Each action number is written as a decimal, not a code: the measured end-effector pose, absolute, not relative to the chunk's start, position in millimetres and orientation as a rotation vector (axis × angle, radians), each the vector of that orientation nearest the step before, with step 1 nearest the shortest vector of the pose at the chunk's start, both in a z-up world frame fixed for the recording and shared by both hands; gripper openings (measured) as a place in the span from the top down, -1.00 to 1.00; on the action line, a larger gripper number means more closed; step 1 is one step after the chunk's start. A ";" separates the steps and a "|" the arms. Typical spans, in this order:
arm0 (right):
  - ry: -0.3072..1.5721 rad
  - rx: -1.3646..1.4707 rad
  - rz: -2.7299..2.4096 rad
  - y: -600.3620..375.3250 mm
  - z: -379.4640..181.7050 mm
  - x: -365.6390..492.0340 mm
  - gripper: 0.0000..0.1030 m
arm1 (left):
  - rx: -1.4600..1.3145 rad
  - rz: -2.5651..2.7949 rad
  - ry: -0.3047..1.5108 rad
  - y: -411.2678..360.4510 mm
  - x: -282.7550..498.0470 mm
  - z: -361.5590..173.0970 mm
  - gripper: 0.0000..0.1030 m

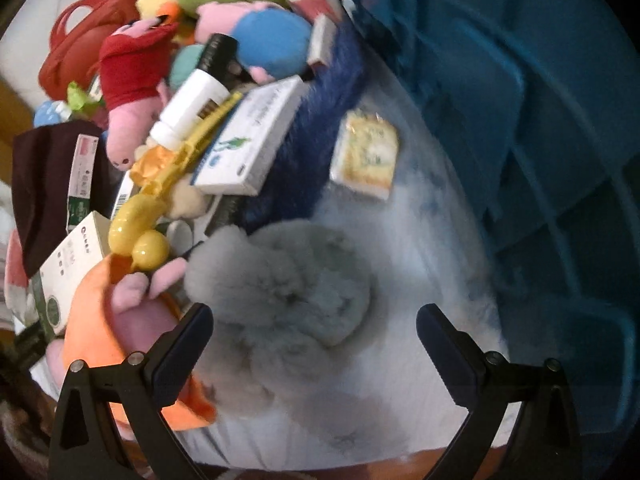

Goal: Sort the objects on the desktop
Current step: 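Grasp a green plush toy with the left tool while the right grasps a grey plush toy, then carry both plush toys over the crate and open both tools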

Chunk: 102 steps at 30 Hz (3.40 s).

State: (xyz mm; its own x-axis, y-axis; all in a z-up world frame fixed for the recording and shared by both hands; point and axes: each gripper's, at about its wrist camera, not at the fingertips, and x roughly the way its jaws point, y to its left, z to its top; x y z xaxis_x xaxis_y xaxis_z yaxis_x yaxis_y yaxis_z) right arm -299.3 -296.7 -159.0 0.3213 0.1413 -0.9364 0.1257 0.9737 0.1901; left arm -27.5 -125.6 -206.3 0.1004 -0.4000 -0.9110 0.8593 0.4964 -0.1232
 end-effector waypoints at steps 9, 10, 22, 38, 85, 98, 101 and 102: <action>1.294 0.074 0.287 -276.2 -182.7 -288.5 -0.78 | 0.558 -0.937 1.037 -117.8 -17.5 -191.2 0.00; 1.303 0.072 0.292 -271.5 -188.0 -287.2 -0.74 | 0.557 -0.935 1.025 -114.9 -14.9 -186.8 0.00; 1.164 0.046 0.259 -250.2 -167.1 -288.1 -0.17 | 0.531 -0.985 0.860 -115.2 -9.3 -128.5 0.00; 0.719 -0.023 0.354 -260.1 29.7 -308.5 -0.17 | 0.422 -1.134 0.596 -188.1 -94.6 -19.4 0.00; 0.666 -0.196 -0.025 -597.2 62.3 -267.7 -0.23 | 0.682 -1.510 0.347 -409.9 -471.9 74.3 -0.10; 0.621 -0.217 -0.048 -599.1 68.5 -263.3 -0.56 | 0.633 -1.466 0.366 -404.6 -455.6 77.8 -0.48; 0.611 -0.224 -0.051 -594.6 70.9 -267.9 -0.80 | 0.601 -1.456 0.363 -396.1 -447.5 82.6 -0.53; 0.610 -0.221 -0.051 -593.1 72.6 -269.9 -0.96 | 0.590 -1.453 0.361 -392.4 -444.8 84.4 -0.53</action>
